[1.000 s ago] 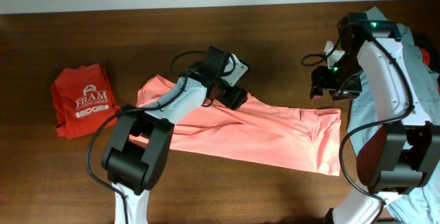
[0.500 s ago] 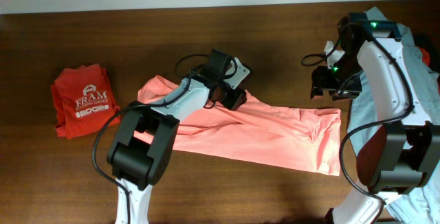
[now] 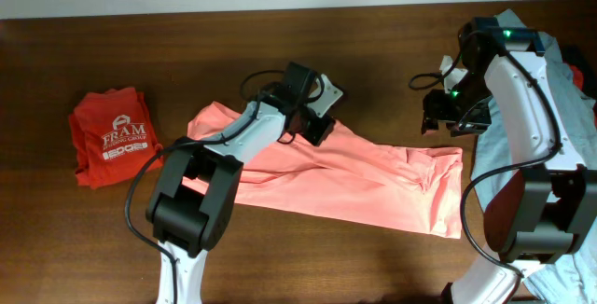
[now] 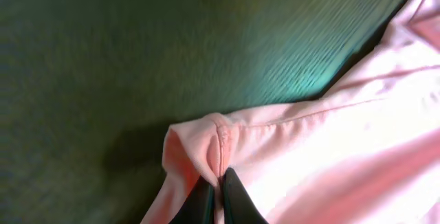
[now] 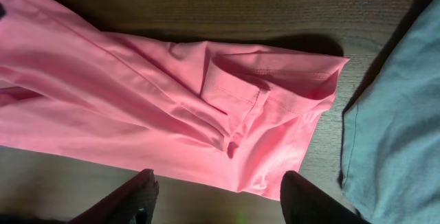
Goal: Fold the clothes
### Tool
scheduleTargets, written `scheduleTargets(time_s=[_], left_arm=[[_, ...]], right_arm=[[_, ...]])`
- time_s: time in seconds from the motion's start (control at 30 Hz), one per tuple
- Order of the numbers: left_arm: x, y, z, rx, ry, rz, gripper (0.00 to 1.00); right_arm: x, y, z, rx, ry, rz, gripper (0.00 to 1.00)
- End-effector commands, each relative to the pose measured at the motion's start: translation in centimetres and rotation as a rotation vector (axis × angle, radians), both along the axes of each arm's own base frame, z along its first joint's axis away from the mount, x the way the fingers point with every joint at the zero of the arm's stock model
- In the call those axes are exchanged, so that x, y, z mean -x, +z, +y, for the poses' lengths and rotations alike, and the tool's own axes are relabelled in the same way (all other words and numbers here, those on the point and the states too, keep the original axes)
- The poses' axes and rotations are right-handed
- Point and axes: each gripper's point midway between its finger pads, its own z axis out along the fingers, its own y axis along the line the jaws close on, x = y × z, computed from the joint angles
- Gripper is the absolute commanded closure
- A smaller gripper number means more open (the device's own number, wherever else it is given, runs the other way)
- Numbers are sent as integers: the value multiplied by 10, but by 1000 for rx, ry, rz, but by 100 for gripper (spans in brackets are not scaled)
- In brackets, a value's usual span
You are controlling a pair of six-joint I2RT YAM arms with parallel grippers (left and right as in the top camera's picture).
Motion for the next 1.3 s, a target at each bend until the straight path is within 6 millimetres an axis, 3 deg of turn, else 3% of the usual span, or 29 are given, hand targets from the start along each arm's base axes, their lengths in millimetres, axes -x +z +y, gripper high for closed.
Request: scheduleTargets(time_s=[0.0,0.17,0.27,0.37,0.57,0.67,0.97,1.0,1.07,1.13,1.27], left_arm=[[-5,12,-11,31,-23,-9,89],[-4,19,-9,17,-22,18,96],[7,17,-1,-19,-18,83,98],[26,20,16,-81,-3,192,100],[51,52,58,-143,56,328,100],[69,57,75,-181,76,415,100],[108,57,83,-257,54,555,99],[114,58,83,-270,46,573,98],[125,57,87,-322,36,597,76],[133,56,98,-400,34,606,64],[131,52,107,-465,38,580,62]], right_arm=[[-1,5,2,-8,-1,-14,38],[-1,5,2,-8,-1,-14,38],[-1,5,2,-8,-1,-14,38],[-1,5,2,-8,-1,-13,37],[0,5,0,4,0,-8,37],[0,5,0,4,0,-8,37],[5,5,0,5,1,11,37],[7,5,0,5,1,19,37],[9,5,1,4,2,29,37],[10,5,1,3,8,31,37],[11,5,1,3,8,34,37]])
